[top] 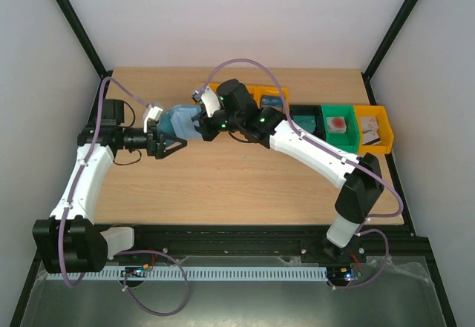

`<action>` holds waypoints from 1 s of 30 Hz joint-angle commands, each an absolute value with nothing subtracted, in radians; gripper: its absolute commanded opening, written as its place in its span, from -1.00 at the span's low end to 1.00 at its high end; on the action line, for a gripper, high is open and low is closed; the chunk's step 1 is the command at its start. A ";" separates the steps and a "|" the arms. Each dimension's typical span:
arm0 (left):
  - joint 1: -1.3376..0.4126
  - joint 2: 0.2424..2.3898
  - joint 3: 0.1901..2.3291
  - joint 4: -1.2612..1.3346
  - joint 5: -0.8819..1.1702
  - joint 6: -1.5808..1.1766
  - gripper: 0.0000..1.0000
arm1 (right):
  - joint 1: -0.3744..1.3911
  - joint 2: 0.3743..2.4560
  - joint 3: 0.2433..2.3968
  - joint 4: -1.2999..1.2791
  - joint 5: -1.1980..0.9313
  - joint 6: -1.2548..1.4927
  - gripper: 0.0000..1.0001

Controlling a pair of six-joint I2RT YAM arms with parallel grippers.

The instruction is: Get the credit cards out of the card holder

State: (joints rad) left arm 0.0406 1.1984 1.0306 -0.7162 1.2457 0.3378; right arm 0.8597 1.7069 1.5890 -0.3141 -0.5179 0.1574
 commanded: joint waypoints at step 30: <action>0.067 1.177 1.043 -0.806 1.321 0.443 -0.95 | 0.705 1.529 1.438 -0.311 -0.879 -0.002 -0.41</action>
